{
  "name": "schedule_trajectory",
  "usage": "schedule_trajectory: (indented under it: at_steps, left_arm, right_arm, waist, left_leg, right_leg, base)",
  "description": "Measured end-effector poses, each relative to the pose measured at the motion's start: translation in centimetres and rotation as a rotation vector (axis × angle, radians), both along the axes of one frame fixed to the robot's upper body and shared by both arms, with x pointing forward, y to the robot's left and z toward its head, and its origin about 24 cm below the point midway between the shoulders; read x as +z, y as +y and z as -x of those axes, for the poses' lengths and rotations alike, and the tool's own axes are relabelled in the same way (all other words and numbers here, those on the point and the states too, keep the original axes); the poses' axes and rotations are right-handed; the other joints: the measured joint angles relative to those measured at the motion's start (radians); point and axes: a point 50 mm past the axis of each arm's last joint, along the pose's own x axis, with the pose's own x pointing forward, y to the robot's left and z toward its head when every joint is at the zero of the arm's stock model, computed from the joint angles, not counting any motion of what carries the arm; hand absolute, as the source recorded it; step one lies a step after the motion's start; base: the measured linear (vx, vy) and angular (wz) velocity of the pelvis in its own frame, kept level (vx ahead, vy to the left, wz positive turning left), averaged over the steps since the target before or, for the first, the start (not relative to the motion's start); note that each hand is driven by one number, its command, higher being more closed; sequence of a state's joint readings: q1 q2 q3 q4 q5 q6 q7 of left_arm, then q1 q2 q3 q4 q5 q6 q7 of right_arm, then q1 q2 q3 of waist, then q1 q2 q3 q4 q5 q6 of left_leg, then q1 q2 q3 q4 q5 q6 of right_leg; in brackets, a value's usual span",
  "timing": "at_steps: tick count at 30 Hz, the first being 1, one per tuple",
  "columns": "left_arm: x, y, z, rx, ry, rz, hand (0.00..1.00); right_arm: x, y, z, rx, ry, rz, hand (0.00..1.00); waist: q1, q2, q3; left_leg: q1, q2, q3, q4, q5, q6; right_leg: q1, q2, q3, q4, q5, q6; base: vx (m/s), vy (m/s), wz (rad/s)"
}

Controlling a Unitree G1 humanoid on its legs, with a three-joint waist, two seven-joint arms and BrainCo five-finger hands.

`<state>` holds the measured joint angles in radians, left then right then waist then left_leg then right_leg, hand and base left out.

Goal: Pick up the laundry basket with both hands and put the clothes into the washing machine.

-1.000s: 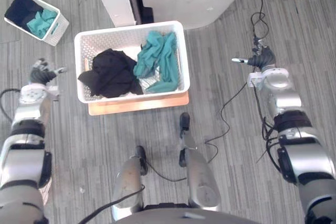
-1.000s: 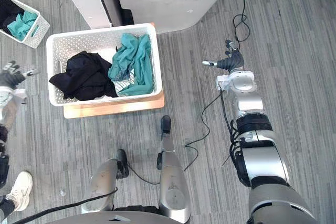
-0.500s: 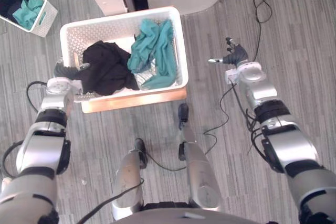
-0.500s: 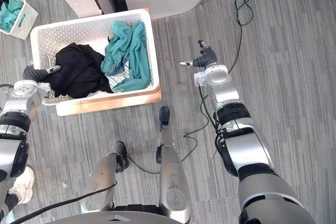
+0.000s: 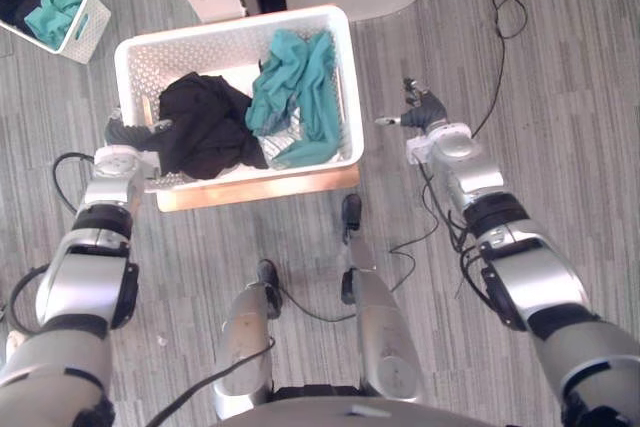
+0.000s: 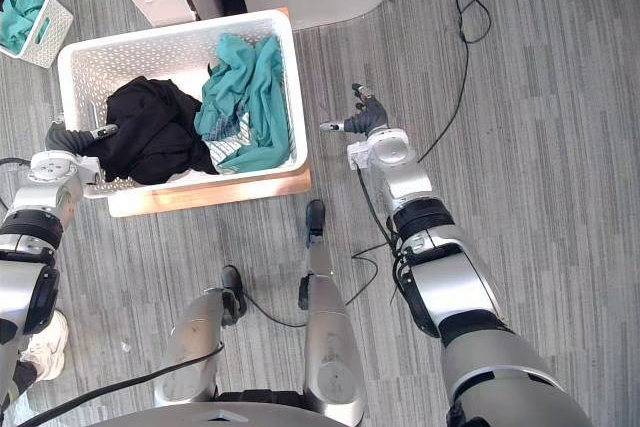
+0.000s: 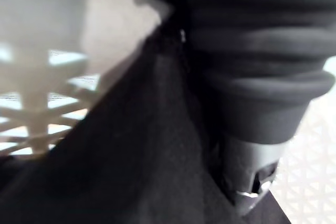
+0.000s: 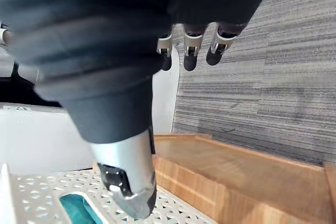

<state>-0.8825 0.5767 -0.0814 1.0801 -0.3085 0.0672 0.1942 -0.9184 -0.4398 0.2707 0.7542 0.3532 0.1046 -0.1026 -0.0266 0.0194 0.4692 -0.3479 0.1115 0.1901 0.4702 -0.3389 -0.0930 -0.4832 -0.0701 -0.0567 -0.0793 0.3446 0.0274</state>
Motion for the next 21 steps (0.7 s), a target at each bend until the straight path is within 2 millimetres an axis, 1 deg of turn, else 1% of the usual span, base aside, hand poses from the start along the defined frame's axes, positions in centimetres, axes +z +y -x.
schedule_trajectory:
  at_steps: [3, 7, 12, 15, 16, 17, 19, 21]
  left_arm:
    - [-0.1, 0.0, 0.0, 0.003, 0.003, -0.003, 0.0]
    - [-0.8, -0.4, 0.1, -0.003, 0.025, 0.005, 0.0]
    - [-1.0, -0.7, 0.0, -0.001, 0.028, 0.012, 0.0]
    - [-1.1, -0.5, 0.1, 0.012, 0.026, 0.018, 0.0]
    - [-1.2, -0.6, 0.2, 0.012, 0.029, 0.019, 0.0]
    - [-1.3, -0.5, 0.2, 0.015, 0.03, 0.02, 0.0]
    - [-1.5, -0.3, 0.4, 0.024, 0.035, 0.023, 0.0]
    - [-1.6, -0.3, 0.4, 0.024, 0.038, 0.024, 0.0]
  right_arm:
    - [0.6, 0.5, 0.2, 0.015, -0.031, -0.051, 0.0]
    - [1.5, 1.0, 0.5, 0.034, -0.083, -0.065, 0.0]
    - [1.9, 0.6, 0.5, 0.0, -0.107, -0.065, 0.0]
    - [3.3, -0.5, 0.4, -0.027, -0.144, -0.056, 0.0]
    - [4.2, -0.9, 0.6, -0.035, -0.176, -0.046, 0.0]
    - [4.7, -1.0, 0.7, -0.037, -0.193, -0.043, 0.0]
    - [6.5, -1.0, 0.8, -0.041, -0.25, -0.041, 0.0]
    - [7.2, -0.8, 0.8, -0.033, -0.273, -0.05, 0.0]
  waist:
    - [0.0, 0.0, 0.0]
    - [-0.005, 0.0, 0.0]
    - [-0.007, 0.0, 0.0]
    - [-0.01, 0.0, 0.0]
    - [-0.01, 0.0, 0.0]
    - [-0.01, -0.001, 0.0]
    - [-0.015, -0.001, 0.0]
    - [-0.016, -0.001, 0.0]
  left_leg:
    - [0.003, 0.0, -0.002, -0.002, 0.001, 0.0]
    - [0.017, -0.001, -0.007, -0.009, 0.004, 0.0]
    - [0.02, -0.002, -0.016, -0.023, 0.013, -0.004]
    - [0.019, -0.001, -0.016, -0.022, 0.014, -0.006]
    - [0.017, 0.0, -0.015, -0.021, 0.014, -0.006]
    - [0.017, 0.0, -0.015, -0.02, 0.014, -0.006]
    - [0.017, 0.001, -0.012, -0.017, 0.014, -0.006]
    - [0.017, 0.002, -0.011, -0.016, 0.014, -0.006]
  right_leg:
    - [0.003, 0.0, -0.001, 0.0, 0.0, 0.0]
    - [0.021, 0.0, -0.002, 0.0, 0.0, 0.001]
    - [0.025, 0.0, -0.002, -0.001, 0.0, 0.001]
    - [0.023, 0.001, 0.0, -0.001, 0.0, 0.001]
    - [0.023, 0.001, 0.001, -0.001, 0.0, 0.001]
    - [0.023, 0.002, 0.002, -0.001, 0.0, 0.001]
    - [0.023, 0.003, 0.006, -0.001, 0.0, 0.001]
    - [0.023, 0.004, 0.009, -0.001, 0.0, 0.001]
  base:
    - [-0.09, 0.016, 0.02]
    - [-0.09, 0.019, 0.04]
    - [-0.08, 0.012, 0.06]
    - [-0.1, 0.004, -0.01]
    - [-0.08, 0.01, -0.01]
    - [-0.1, 0.014, -0.02]
    - [-0.11, 0.013, -0.04]
    - [-0.12, 0.008, -0.03]
